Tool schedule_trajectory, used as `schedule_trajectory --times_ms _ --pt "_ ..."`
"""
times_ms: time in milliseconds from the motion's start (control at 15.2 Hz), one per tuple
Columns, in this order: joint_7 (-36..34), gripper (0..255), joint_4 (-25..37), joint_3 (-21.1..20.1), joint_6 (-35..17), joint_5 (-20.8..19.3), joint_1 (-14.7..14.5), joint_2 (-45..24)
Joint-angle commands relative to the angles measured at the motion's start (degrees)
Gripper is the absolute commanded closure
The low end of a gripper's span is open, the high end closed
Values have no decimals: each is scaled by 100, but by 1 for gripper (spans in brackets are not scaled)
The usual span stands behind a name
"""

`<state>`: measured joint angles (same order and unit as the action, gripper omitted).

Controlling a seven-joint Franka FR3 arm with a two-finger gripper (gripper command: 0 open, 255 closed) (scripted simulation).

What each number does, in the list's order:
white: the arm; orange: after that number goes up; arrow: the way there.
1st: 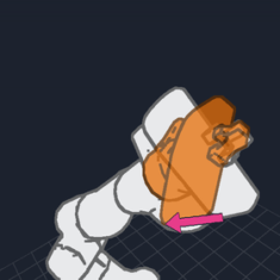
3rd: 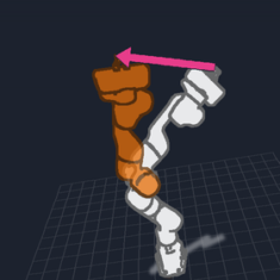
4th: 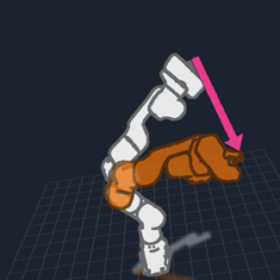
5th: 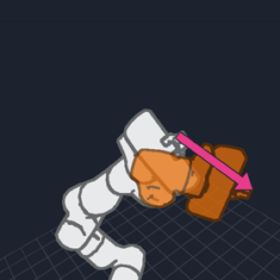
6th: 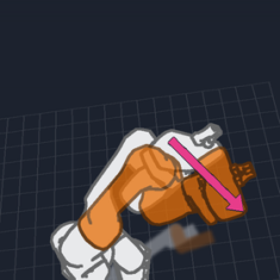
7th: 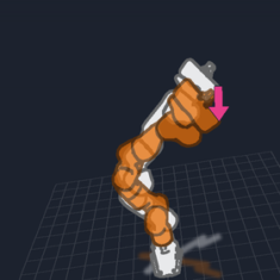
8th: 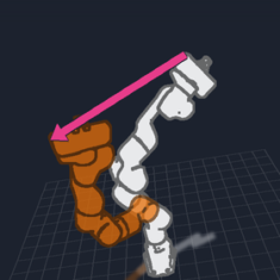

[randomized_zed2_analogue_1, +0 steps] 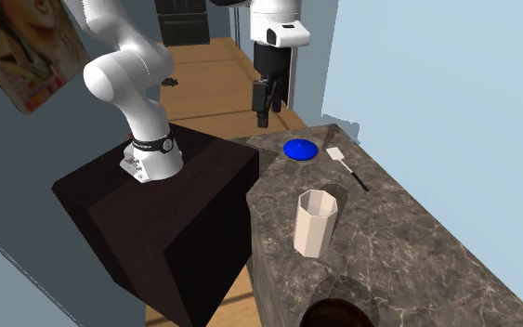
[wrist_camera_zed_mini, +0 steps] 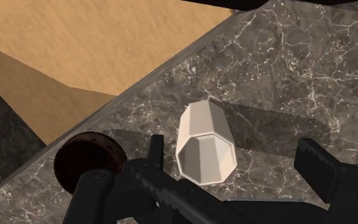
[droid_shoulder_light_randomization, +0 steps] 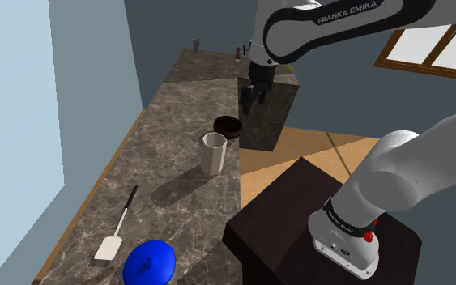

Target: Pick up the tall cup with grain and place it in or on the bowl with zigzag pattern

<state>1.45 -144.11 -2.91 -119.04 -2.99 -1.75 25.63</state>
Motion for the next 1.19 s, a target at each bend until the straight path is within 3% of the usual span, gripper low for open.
schedule_trajectory --times_ms 0,528,1122 --pt "-118 0 5 -69 -391 35 -35 -372" --pt "-467 0 268 -226 -1873 3 -82 -2066" --pt "-920 0 1195 -271 -3071 -243 -215 -4134"
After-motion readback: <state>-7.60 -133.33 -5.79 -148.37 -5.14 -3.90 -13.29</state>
